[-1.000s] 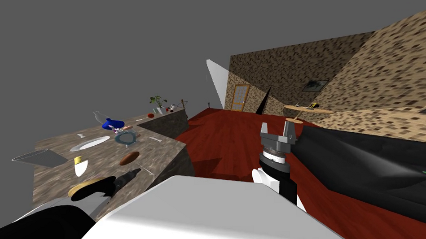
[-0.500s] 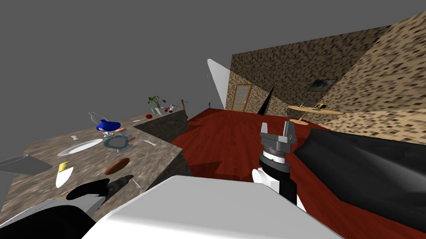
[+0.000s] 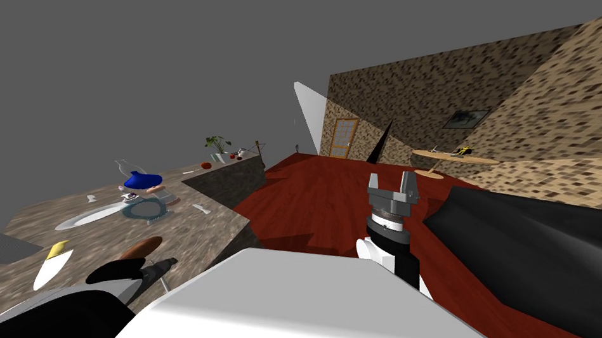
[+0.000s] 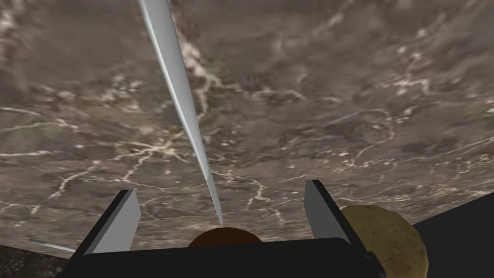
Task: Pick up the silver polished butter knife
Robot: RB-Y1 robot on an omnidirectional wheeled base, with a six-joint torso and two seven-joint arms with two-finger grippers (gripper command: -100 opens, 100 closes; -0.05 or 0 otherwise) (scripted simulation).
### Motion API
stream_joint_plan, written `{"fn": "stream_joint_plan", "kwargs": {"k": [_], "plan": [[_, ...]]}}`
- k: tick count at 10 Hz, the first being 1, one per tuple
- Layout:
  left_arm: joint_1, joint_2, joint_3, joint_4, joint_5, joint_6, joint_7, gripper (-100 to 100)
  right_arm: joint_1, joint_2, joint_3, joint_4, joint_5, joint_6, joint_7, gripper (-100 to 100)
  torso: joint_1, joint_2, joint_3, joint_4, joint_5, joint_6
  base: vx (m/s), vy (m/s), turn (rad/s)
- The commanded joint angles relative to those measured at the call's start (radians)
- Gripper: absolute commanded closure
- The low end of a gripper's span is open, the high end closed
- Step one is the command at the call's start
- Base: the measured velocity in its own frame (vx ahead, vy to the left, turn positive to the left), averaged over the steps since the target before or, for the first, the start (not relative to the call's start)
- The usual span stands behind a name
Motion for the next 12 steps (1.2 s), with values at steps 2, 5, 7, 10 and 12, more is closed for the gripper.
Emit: {"fn": "stream_joint_plan", "kwargs": {"k": [2, 5, 7, 10, 12], "plan": [[0.001, 0.0, 0.001, 0.0, 0.001, 0.003, -0.001, 0, 0.0, 0.0, 0.0, 0.0, 0.0, 0.0, 0.0, 0, 0.001, 0.004, 0.002, 0.001, 0.0, 0.0, 0.031, -0.008, 0.003], [-0.03, -0.013, -0.025, 0.065, -0.024, -0.035, 0.001, -100, 0.0, 0.0, 0.0, 0.0, 0.0, 0.0, 0.0, 0, 0.004, 0.01, 0.006, 0.002, 0.001, 0.0, -0.01, 0.021, -0.051], [-0.033, -0.015, -0.029, 0.069, -0.029, -0.037, 0.002, -100, 0.0, 0.0, 0.0, 0.0, 0.0, 0.0, 0.0, 0, 0.004, 0.011, 0.006, 0.003, 0.001, 0.0, -0.014, 0.012, -0.022], [-0.034, -0.016, -0.028, 0.071, -0.029, -0.039, 0.004, 100, 0.0, 0.0, 0.0, 0.0, 0.0, 0.0, 0.0, 0, 0.003, 0.01, 0.005, 0.002, 0.001, 0.001, 0.0, 0.001, 0.004], [-0.034, -0.016, -0.029, 0.071, -0.029, -0.038, 0.003, 100, 0.0, 0.0, 0.0, 0.0, 0.0, 0.0, 0.0, 0, 0.003, 0.009, 0.005, 0.002, 0.001, 0.0, 0.0, 0.0, 0.0]]}}
